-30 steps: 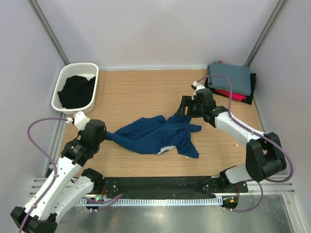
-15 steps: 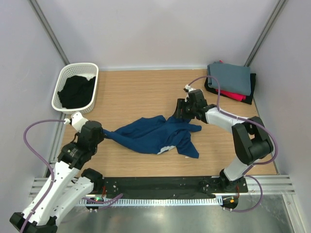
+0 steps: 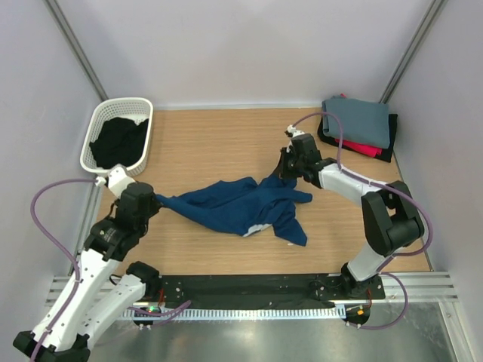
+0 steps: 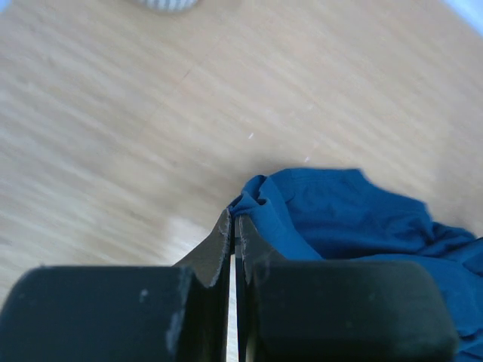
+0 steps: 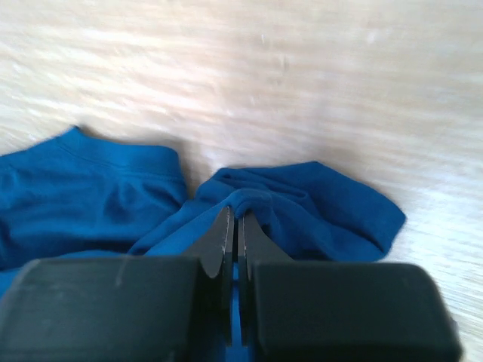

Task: Fold and stack the t-shirts
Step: Flatten the tshirt out

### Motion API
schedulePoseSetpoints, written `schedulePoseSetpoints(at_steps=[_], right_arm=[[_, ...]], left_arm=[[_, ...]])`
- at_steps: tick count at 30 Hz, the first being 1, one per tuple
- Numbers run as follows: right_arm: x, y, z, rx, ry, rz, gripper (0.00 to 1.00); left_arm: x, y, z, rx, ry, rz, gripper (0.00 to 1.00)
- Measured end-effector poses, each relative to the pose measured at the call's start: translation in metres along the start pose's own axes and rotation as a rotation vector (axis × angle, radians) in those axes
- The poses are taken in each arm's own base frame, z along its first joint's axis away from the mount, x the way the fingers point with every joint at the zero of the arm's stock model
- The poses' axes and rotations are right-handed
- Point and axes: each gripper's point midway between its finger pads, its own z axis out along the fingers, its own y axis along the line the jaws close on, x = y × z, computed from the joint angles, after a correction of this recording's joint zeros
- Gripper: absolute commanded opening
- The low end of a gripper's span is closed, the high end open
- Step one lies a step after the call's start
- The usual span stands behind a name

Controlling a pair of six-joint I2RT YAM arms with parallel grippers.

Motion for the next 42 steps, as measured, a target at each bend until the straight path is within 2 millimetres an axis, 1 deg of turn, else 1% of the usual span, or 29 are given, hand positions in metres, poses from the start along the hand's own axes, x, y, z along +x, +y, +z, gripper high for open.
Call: schedulePoseSetpoints(at_steps=[2,3,4,6,10,12,13,14,15,16,18,21,22,23,25,26,27,29,30,31,32,33,34,36,37,38,39,40,42], right_arm=[[-0.017,0.004,-0.011,0.013,-0.034,-0.006,0.01],[-0.032,0.009,-0.021,0.015,-0.066,-0.011,0.01],[-0.046,0.014,-0.031,0.013,-0.102,-0.018,0.01],[-0.082,0.030,-0.060,-0.006,-0.200,-0.037,0.01],[-0.159,0.069,-0.149,-0.081,-0.458,-0.084,0.01],[-0.190,0.088,-0.204,-0.118,-0.592,-0.108,0.01],[-0.203,0.095,-0.233,-0.133,-0.661,-0.120,0.01],[-0.211,0.101,-0.255,-0.144,-0.712,-0.128,0.01],[-0.218,0.105,-0.284,-0.153,-0.773,-0.136,0.01],[-0.223,0.109,-0.306,-0.159,-0.818,-0.142,0.01],[-0.227,0.112,-0.343,-0.163,-0.883,-0.150,0.01],[-0.232,0.119,-0.396,-0.172,-0.962,-0.151,0.01],[-0.233,0.121,-0.411,-0.180,-0.981,-0.152,0.01],[-0.232,0.123,-0.424,-0.185,-0.993,-0.152,0.01],[-0.231,0.125,-0.443,-0.191,-1.008,-0.152,0.01],[-0.230,0.125,-0.448,-0.188,-1.005,-0.151,0.01],[-0.227,0.124,-0.452,-0.183,-0.997,-0.148,0.01],[-0.222,0.121,-0.455,-0.173,-0.982,-0.141,0.01],[-0.218,0.119,-0.452,-0.164,-0.966,-0.134,0.01],[-0.215,0.115,-0.445,-0.151,-0.942,-0.124,0.01],[-0.211,0.110,-0.432,-0.133,-0.911,-0.110,0.01],[-0.207,0.105,-0.420,-0.115,-0.883,-0.098,0.01],[-0.201,0.098,-0.400,-0.087,-0.834,-0.084,0.01],[-0.185,0.080,-0.352,-0.021,-0.720,-0.054,0.01],[-0.176,0.071,-0.329,0.011,-0.663,-0.043,0.01],[-0.165,0.060,-0.296,0.049,-0.590,-0.028,0.01],[-0.155,0.051,-0.272,0.079,-0.535,-0.021,0.01],[-0.140,0.040,-0.242,0.115,-0.462,-0.013,0.01],[-0.109,0.017,-0.184,0.181,-0.328,-0.004,0.01]], left_arm=[[-0.022,-0.012,-0.005,0.020,-0.036,0.008,0.00],[-0.040,-0.024,-0.010,0.045,-0.071,0.005,0.00],[-0.053,-0.032,-0.013,0.063,-0.096,0.011,0.00],[-0.088,-0.055,-0.024,0.125,-0.166,0.029,0.00],[-0.160,-0.099,-0.060,0.255,-0.303,0.076,0.00],[-0.198,-0.121,-0.087,0.336,-0.376,0.104,0.00],[-0.227,-0.135,-0.113,0.403,-0.438,0.118,0.00],[-0.230,-0.139,-0.114,0.412,-0.444,0.126,0.00],[-0.245,-0.145,-0.130,0.443,-0.474,0.147,0.00],[-0.258,-0.150,-0.144,0.473,-0.505,0.158,0.00],[-0.286,-0.157,-0.175,0.528,-0.575,0.185,0.00],[-0.321,-0.153,-0.228,0.597,-0.688,0.191,0.00],[-0.329,-0.150,-0.242,0.613,-0.717,0.190,0.00],[-0.340,-0.145,-0.264,0.641,-0.764,0.177,0.00],[-0.354,-0.135,-0.298,0.683,-0.834,0.160,0.00],[-0.360,-0.128,-0.315,0.706,-0.868,0.145,0.00],[-0.365,-0.117,-0.336,0.732,-0.913,0.126,0.00],[-0.368,-0.099,-0.362,0.763,-0.965,0.102,0.00],[-0.367,-0.090,-0.374,0.777,-0.987,0.094,0.00],[-0.365,-0.084,-0.379,0.783,-0.997,0.089,0.00],[-0.362,-0.078,-0.383,0.790,-1.005,0.086,0.00],[-0.357,-0.075,-0.381,0.789,-1.000,0.090,0.00],[-0.353,-0.076,-0.376,0.786,-0.987,0.098,0.00],[-0.339,-0.085,-0.351,0.774,-0.928,0.116,0.00],[-0.329,-0.095,-0.330,0.757,-0.874,0.133,0.00],[-0.321,-0.104,-0.310,0.743,-0.828,0.143,0.00],[-0.306,-0.116,-0.279,0.721,-0.761,0.158,0.00],[-0.288,-0.125,-0.248,0.692,-0.694,0.176,0.00],[-0.243,-0.133,-0.184,0.626,-0.548,0.205,0.00]])
